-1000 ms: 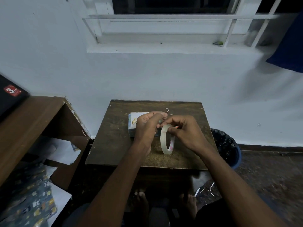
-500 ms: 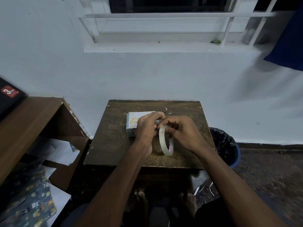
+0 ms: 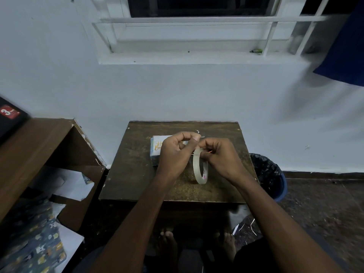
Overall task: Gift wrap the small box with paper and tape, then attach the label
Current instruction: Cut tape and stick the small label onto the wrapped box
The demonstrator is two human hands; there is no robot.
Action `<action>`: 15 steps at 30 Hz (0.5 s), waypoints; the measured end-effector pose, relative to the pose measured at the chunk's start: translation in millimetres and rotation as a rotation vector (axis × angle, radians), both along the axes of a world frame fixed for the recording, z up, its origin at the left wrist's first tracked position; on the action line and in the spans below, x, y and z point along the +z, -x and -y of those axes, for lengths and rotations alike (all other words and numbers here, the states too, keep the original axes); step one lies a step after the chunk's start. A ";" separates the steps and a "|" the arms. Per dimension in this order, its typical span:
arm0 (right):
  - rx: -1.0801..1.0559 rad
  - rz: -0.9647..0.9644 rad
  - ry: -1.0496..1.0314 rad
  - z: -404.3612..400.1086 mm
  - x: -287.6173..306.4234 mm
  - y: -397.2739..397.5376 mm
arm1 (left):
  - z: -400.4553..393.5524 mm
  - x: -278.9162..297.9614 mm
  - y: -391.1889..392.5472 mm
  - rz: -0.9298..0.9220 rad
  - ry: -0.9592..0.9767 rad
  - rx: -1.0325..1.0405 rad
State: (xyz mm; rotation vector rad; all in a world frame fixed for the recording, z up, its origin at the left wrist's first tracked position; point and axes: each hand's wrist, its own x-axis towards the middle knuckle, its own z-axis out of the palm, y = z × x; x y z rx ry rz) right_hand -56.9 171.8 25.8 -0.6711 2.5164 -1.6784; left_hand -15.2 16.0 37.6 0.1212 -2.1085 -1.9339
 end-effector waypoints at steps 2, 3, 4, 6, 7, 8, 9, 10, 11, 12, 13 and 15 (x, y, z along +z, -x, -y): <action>0.003 0.005 0.003 -0.4 0.0 0.4 | -1.4 0.1 -0.4 0.021 -0.041 0.017; 0.014 0.008 0.006 0.0 -0.3 -0.1 | -3.2 -0.3 -0.3 0.032 -0.068 0.034; 0.027 0.019 0.015 0.9 -0.5 -0.9 | -5.2 -0.7 -0.3 0.042 -0.097 0.056; 0.059 0.071 0.070 3.4 -0.1 -3.5 | -9.4 -3.0 0.9 0.050 -0.158 0.110; 0.075 0.106 0.111 5.1 0.3 -5.1 | -11.0 -4.3 2.0 0.048 -0.188 0.135; 0.084 0.137 0.144 6.7 0.3 -6.3 | -12.4 -4.7 2.7 0.045 -0.212 0.152; 0.090 0.161 0.162 8.1 -0.3 -7.0 | -13.6 -4.4 3.0 0.036 -0.226 0.162; 0.093 0.178 0.163 9.1 -1.3 -7.5 | -14.5 -3.7 3.0 0.025 -0.227 0.165; 0.095 0.189 0.155 10.0 -2.1 -7.9 | -14.5 -3.5 3.0 0.011 -0.217 0.162; 0.097 0.197 0.146 10.6 -2.3 -8.4 | -13.9 -3.6 2.9 -0.005 -0.201 0.152; 0.099 0.196 0.141 10.7 -2.2 -8.7 | -13.1 -3.9 3.2 -0.021 -0.180 0.139; 0.085 0.161 0.130 8.0 -1.7 -7.8 | -10.7 -4.9 4.2 -0.045 -0.142 0.116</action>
